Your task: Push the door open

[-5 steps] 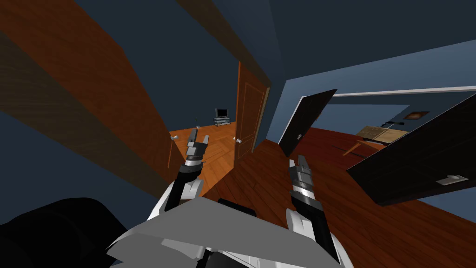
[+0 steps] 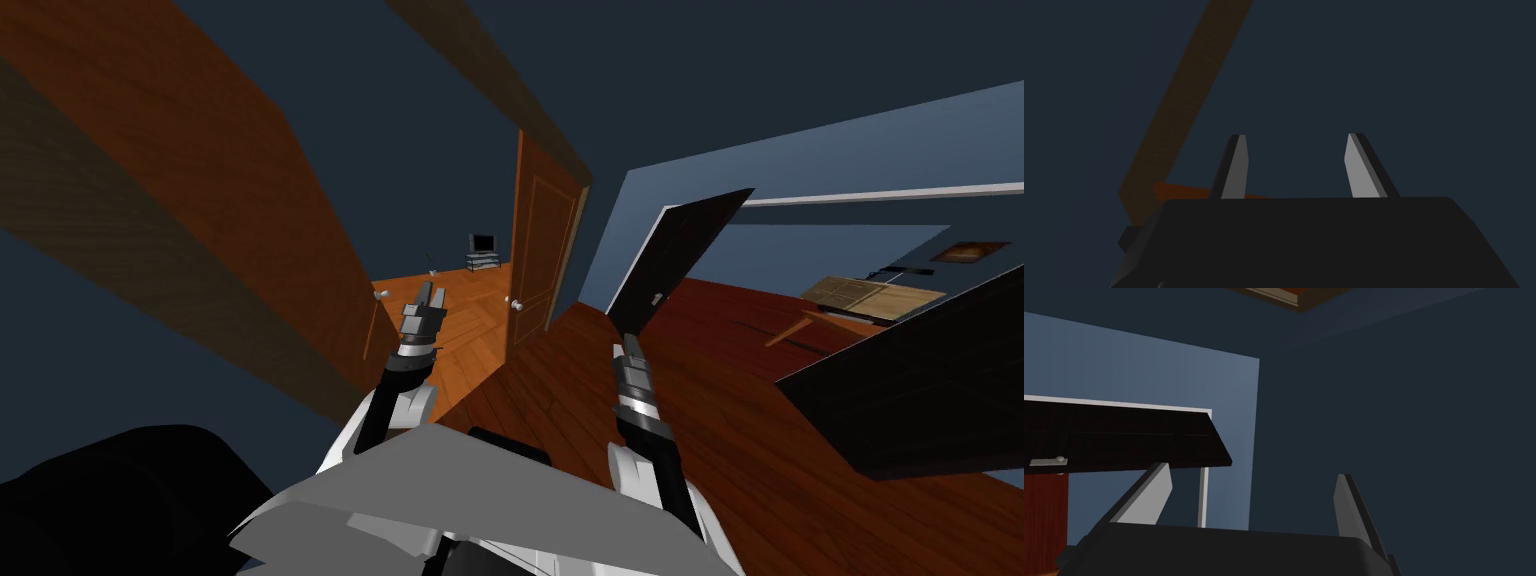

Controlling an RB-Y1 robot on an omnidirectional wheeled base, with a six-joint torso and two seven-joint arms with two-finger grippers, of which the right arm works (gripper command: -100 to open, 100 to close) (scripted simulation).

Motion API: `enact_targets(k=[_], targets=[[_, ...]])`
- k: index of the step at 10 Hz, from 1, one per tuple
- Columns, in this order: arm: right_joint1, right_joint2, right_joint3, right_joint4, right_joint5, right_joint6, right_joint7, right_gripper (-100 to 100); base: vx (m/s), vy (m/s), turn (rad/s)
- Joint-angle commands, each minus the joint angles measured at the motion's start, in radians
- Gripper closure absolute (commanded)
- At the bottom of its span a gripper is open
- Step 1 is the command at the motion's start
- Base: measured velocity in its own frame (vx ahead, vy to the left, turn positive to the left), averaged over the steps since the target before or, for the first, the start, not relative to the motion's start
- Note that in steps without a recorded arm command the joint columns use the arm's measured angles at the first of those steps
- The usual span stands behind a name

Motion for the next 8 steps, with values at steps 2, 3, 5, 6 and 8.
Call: enact_targets(k=[2,3,5,6,8], targets=[[-0.022,-0.012,0.008,0.061,0.008,-0.022,0.053,-100,0.086,-0.025,0.086],[-0.034,-0.017,0.011,0.091,0.011,-0.031,0.076,-100,0.079,-0.027,0.119],[-0.058,-0.028,0.017,0.148,0.018,-0.050,0.123,-100,0.074,-0.039,0.119],[-0.071,-0.033,0.021,0.180,0.022,-0.060,0.149,-100,0.086,-0.041,0.119],[-0.099,-0.042,0.028,0.240,0.030,-0.082,0.204,-100,0.083,-0.053,0.133]])
